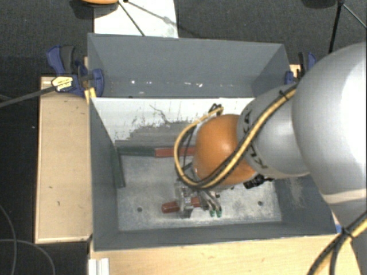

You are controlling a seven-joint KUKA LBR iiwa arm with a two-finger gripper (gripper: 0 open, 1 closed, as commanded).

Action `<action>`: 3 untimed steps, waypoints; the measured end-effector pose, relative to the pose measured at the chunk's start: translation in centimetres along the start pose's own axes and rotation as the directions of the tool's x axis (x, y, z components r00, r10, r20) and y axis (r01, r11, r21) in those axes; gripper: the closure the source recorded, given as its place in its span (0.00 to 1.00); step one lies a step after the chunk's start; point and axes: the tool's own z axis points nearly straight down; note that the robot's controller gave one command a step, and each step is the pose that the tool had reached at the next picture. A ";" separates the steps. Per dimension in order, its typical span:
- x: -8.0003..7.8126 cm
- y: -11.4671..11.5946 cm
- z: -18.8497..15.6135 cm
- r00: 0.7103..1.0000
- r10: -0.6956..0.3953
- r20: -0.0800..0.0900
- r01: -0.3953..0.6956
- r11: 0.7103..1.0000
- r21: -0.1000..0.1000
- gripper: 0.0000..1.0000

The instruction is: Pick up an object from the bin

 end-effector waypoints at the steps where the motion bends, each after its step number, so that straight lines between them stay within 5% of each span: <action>1: 0.0 0.0 0.0 1.000 0.002 0.000 -0.002 1.000 0.000 1.00; 2: -0.9 -0.3 -12.5 1.000 -0.026 0.001 0.026 1.000 0.000 1.00; 3: -0.9 -0.3 -12.5 1.000 -0.025 0.001 0.025 1.000 0.000 1.00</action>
Offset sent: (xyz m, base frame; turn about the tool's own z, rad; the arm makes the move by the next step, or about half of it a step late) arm 0.0081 -0.0023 0.1243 -0.0309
